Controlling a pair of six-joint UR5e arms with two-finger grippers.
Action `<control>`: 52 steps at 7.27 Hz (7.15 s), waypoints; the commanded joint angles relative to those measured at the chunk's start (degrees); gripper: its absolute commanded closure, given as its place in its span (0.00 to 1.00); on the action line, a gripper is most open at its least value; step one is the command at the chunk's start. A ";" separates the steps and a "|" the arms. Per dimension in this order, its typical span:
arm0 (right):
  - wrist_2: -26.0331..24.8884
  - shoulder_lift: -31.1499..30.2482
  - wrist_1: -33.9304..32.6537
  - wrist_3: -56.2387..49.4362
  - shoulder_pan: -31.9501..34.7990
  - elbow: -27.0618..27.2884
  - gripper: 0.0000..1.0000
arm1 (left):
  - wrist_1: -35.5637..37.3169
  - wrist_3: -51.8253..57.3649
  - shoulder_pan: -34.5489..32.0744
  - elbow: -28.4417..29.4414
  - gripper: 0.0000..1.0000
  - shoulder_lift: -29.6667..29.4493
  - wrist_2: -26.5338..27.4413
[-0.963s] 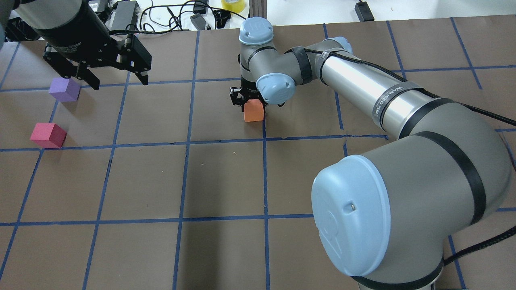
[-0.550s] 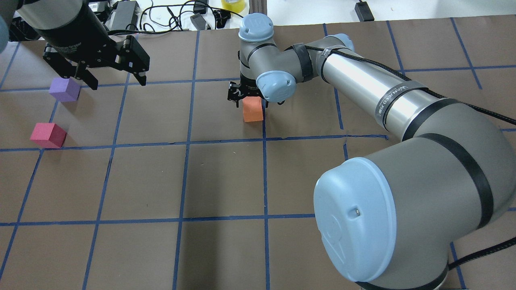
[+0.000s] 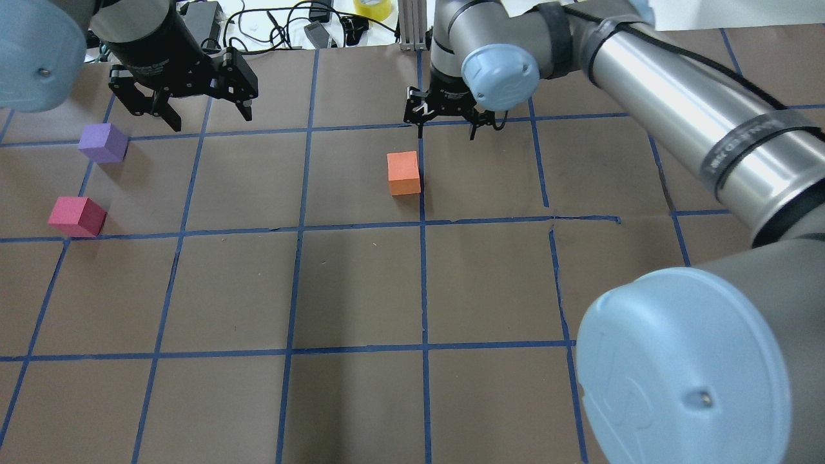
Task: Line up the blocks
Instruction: 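Raise the right gripper away while the left arm reaches toward the orange cube, then lower the left gripper and grasp the orange cube, then carry the orange cube with the left gripper toward the purple cube, then place the orange cube between the purple and pink cubes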
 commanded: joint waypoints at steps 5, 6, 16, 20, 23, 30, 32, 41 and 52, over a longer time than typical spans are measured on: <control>-3.56 -27.93 20.30 -16.80 -8.01 9.66 0.00 | 24.44 -13.49 -14.84 2.57 0.00 -21.68 1.76; -3.56 -31.11 19.70 -16.98 -8.35 12.22 0.00 | 24.53 -14.73 -16.43 4.59 0.00 -24.67 2.99; -9.63 -29.83 16.89 -18.21 -8.71 13.22 0.00 | 28.13 -20.29 -18.99 5.75 0.00 -33.92 3.18; -10.41 -29.82 16.88 -18.03 -8.88 13.22 0.00 | 28.14 -19.76 -19.43 5.40 0.12 -34.81 3.01; -10.41 -29.74 17.06 -18.21 -8.97 13.22 0.00 | 27.79 -19.67 -19.43 5.49 0.85 -33.85 3.18; -9.88 -29.82 17.58 -17.85 -8.71 13.30 0.00 | 15.50 10.23 3.99 6.54 1.00 -21.20 4.06; -9.89 -29.74 17.67 -17.95 -8.71 13.30 0.00 | 12.51 23.78 16.28 5.93 1.00 -19.70 5.37; -9.89 -29.65 17.49 -17.95 -8.88 13.30 0.00 | 16.01 40.71 31.81 13.31 1.00 -32.43 3.62; -10.32 -29.65 16.79 -18.12 -8.97 13.22 0.00 | 19.96 41.24 31.81 11.37 1.00 -36.30 2.92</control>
